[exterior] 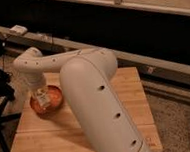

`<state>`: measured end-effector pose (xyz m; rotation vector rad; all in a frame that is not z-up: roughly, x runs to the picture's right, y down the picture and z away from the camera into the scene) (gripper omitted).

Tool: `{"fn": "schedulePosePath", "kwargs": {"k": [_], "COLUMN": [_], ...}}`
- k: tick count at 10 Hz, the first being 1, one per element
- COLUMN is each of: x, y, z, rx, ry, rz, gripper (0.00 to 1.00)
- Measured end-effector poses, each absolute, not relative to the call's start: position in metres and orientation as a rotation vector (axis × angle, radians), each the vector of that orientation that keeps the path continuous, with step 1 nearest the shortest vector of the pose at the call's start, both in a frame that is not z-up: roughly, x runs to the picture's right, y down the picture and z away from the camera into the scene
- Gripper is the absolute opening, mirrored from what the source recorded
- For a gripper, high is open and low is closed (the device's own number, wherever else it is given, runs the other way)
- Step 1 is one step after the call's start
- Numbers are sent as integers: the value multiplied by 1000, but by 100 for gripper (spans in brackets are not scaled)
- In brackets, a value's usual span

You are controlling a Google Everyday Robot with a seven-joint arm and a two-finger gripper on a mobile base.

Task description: Place the bottle in the ceramic bowl

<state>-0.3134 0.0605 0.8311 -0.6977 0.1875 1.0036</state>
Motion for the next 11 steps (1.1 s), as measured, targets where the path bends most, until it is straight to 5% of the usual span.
{"fn": "schedulePosePath", "kwargs": {"k": [2, 11], "x": [-311, -310], "y": [59, 57], "z": [835, 835], "rx": [-694, -692], "ry": [176, 172], "rz": [1024, 1030], "gripper": [76, 77]}}
